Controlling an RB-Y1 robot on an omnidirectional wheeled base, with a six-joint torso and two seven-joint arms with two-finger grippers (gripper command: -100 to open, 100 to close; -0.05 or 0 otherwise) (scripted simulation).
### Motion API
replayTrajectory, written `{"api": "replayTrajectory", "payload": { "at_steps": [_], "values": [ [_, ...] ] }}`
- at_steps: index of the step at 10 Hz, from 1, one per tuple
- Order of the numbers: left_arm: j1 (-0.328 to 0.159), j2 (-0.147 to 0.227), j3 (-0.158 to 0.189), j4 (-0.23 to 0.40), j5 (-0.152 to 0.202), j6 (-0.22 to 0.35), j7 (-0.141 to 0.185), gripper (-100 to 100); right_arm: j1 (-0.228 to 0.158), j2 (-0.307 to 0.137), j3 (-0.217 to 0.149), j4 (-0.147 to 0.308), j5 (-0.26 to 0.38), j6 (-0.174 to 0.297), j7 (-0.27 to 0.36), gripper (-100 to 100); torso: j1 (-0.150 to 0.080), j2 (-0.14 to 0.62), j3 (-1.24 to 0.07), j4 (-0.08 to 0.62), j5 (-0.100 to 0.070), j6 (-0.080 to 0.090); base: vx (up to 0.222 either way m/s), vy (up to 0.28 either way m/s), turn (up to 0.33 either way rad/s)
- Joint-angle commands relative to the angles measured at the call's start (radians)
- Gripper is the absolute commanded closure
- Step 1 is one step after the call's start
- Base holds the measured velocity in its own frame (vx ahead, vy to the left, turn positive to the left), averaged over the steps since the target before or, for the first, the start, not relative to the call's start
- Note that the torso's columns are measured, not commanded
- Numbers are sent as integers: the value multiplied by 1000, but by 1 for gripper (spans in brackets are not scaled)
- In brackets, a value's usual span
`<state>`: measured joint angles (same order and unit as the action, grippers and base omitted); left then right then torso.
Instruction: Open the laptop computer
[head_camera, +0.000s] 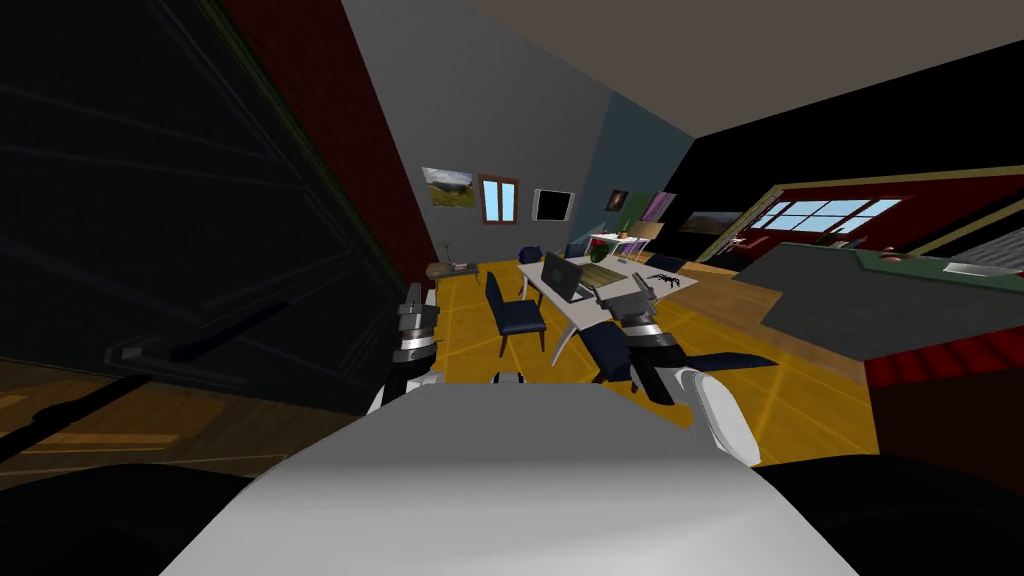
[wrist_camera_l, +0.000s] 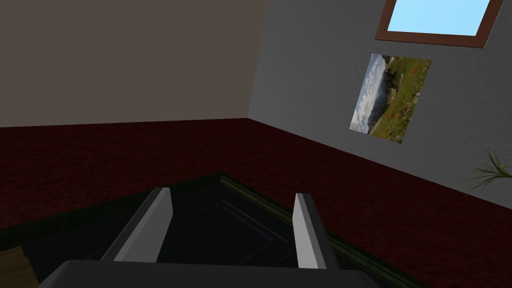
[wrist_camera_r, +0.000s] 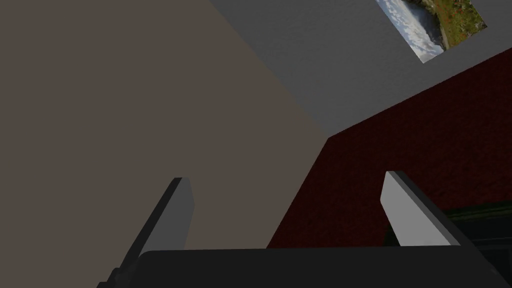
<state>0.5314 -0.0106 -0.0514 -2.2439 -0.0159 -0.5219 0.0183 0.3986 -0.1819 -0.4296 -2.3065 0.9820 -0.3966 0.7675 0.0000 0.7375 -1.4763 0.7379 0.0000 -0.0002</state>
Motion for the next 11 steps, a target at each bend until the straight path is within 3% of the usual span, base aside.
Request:
{"api": "replayTrajectory", "payload": {
  "at_steps": [1,2,3,4,5,6,11],
  "values": [
    [0,0,0,0,0,0,0,0,0,-2,-41,15,80,0,72,-100,0,1,0,0,0,1,27,-10,149],
    [0,0,0,0,0,0,0,0,0,-2,-41,15,106,0,75,-100,0,1,0,0,0,0,27,-11,82],
    [0,0,0,0,0,0,0,0,0,-3,-67,29,136,-1,119,-100,0,1,0,0,0,0,40,-9,155],
    [0,0,0,0,0,0,0,0,0,-3,-67,29,169,-1,119,-100,0,0,0,0,0,0,35,-7,72],
    [0,0,0,0,0,0,0,0,0,-5,-91,44,204,-1,158,-100,0,0,0,0,0,1,46,-5,142],
    [0,0,0,0,0,0,0,0,0,-5,-91,44,225,-1,162,-100,0,0,0,0,0,0,41,-12,79],
    [0,0,0,0,0,0,0,0,2,-16,-158,92,373,-2,278,-100,0,1,0,0,0,0,39,-9,116]
  ]
}}
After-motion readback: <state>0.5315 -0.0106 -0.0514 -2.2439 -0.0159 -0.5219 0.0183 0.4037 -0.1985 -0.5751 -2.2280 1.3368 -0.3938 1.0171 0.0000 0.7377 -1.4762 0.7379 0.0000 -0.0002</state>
